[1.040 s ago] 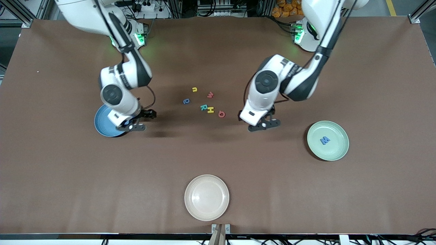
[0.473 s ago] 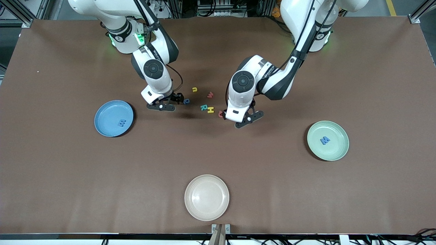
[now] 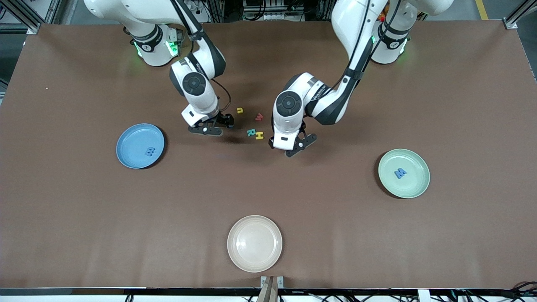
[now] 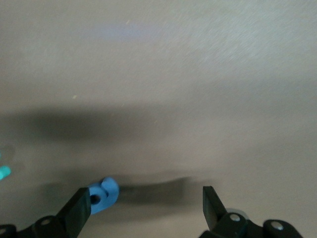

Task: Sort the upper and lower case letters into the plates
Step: 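Move the left gripper back to the letters while the right returns too, then grasp the pink Q with the left gripper while the right grasps a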

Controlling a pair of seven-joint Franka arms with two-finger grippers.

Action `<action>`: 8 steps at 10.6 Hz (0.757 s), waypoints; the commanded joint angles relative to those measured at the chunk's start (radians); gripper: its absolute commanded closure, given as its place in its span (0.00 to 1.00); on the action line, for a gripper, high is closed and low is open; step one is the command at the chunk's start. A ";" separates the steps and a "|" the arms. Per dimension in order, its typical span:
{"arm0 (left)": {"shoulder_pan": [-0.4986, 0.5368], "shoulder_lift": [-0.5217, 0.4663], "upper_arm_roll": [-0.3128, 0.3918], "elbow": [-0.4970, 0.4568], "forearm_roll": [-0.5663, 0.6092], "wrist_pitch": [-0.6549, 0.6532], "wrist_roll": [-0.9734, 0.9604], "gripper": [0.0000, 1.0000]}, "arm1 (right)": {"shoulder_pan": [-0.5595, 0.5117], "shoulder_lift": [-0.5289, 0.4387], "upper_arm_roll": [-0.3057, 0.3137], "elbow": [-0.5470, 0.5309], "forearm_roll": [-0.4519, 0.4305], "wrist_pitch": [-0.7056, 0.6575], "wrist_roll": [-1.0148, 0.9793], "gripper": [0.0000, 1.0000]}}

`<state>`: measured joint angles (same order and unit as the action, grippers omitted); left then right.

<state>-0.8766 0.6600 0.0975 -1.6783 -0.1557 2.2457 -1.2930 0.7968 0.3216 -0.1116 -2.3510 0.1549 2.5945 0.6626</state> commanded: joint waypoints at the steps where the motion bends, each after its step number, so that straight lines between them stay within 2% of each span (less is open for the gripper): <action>1: -0.039 0.074 0.027 0.087 -0.036 -0.005 -0.075 0.00 | 0.059 -0.003 0.000 -0.004 0.025 0.016 0.058 0.00; 5: -0.057 0.145 0.027 0.144 -0.038 0.023 -0.152 0.00 | 0.073 0.022 -0.002 0.001 0.025 0.047 0.063 0.02; 8: -0.071 0.151 0.027 0.143 -0.031 0.038 -0.189 0.00 | 0.084 0.042 -0.002 0.012 0.025 0.081 0.068 0.10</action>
<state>-0.9269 0.7941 0.1015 -1.5587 -0.1603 2.2753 -1.4462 0.8660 0.3462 -0.1079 -2.3499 0.1593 2.6427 0.7172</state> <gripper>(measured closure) 0.000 0.070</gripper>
